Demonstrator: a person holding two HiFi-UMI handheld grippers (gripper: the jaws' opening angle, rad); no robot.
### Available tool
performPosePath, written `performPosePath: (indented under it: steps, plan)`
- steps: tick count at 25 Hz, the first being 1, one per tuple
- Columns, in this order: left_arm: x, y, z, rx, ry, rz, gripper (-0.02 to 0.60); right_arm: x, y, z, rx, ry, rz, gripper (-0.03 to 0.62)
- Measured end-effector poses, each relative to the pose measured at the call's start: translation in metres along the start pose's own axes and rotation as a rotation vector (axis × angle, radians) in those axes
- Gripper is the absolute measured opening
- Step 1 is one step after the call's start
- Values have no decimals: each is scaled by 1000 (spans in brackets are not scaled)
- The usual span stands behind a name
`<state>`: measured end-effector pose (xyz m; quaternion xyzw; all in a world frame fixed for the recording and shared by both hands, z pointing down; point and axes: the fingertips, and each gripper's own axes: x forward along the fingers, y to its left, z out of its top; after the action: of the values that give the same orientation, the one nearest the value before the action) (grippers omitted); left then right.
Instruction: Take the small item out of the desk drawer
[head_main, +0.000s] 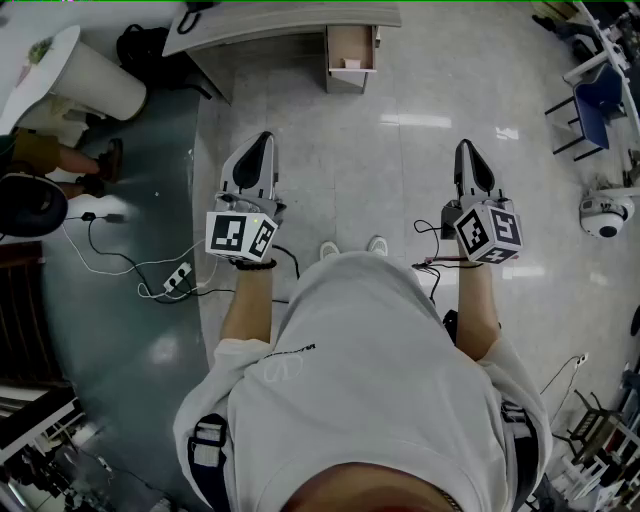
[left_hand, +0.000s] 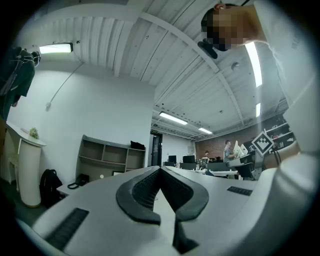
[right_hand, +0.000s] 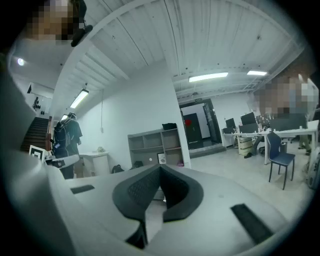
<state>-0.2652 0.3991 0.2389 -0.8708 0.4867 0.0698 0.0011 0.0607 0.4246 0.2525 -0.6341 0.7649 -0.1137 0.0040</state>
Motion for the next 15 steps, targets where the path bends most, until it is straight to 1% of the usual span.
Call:
performPosePath:
  steps: [5, 7, 15]
  plan:
    - [-5, 4, 2, 2, 1, -6, -2, 1, 6, -1, 33, -12, 0, 2]
    - [-9, 7, 1, 4, 0, -10, -2, 2, 9, -3, 41, -18, -12, 2]
    - [-25, 23, -15, -25, 16, -43, -2, 2, 30, -10, 7, -12, -52, 2]
